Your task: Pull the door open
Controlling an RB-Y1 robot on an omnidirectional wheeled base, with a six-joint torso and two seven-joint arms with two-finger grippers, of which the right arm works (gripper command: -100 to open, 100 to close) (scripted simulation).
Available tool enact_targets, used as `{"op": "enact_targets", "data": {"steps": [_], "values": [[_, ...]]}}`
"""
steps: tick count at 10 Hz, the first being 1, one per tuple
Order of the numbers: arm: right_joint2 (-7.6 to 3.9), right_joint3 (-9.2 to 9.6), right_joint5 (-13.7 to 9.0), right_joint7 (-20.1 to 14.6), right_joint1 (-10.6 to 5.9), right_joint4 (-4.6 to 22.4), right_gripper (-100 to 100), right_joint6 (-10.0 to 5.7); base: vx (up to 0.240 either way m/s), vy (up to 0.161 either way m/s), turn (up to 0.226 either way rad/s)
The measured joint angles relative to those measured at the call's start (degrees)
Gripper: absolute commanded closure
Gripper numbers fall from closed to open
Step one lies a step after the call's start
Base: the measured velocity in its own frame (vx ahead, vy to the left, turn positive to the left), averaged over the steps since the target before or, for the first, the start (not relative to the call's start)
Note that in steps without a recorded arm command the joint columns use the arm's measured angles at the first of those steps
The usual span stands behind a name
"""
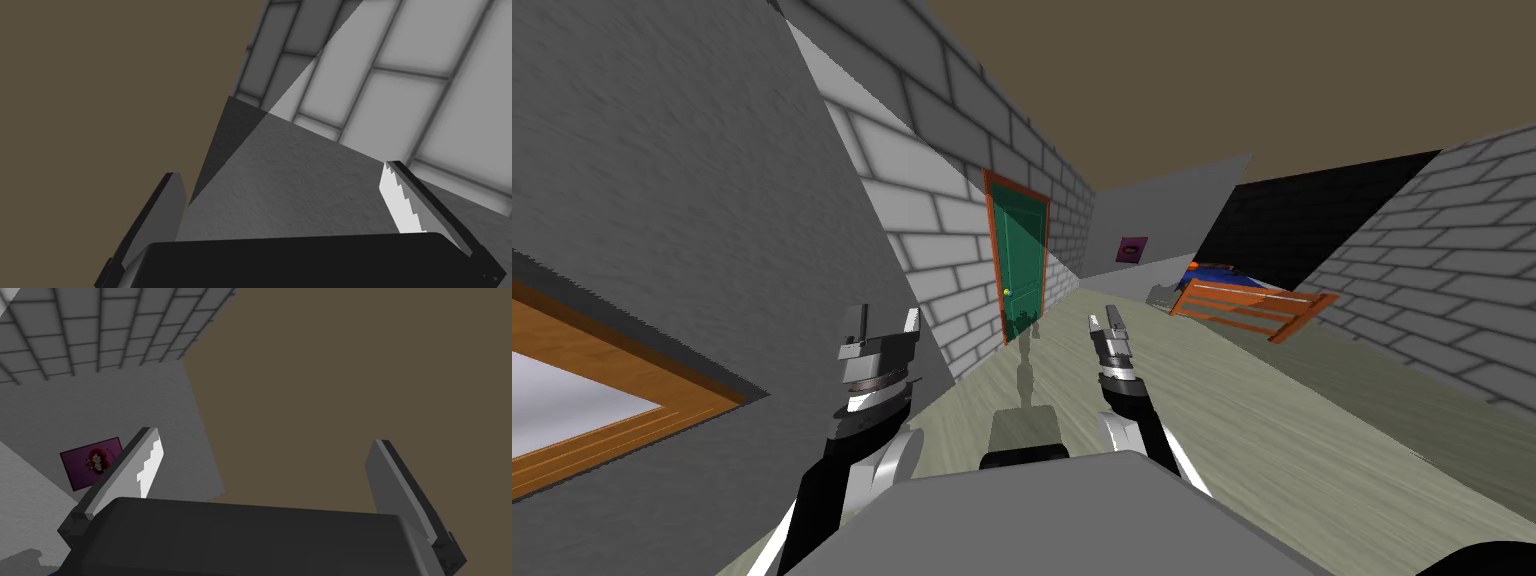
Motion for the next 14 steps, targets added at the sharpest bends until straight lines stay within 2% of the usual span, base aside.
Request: {"op": "enact_targets", "data": {"steps": [3, 8, 14], "values": [[-1.74, -1.8, 1.9, 2.3, -0.16, 3.1, -100, -1.84, 0.128, 0.025, 0.117], [-4.43, -5.96, 5.5, 6.5, -1.11, 8.9, -100, -4.6, 0.152, -0.009, 0.148], [-5.95, -9.9, 9.6, 11.6, -2.01, 15.6, -100, -8.04, 0.126, -0.008, 0.128]]}}
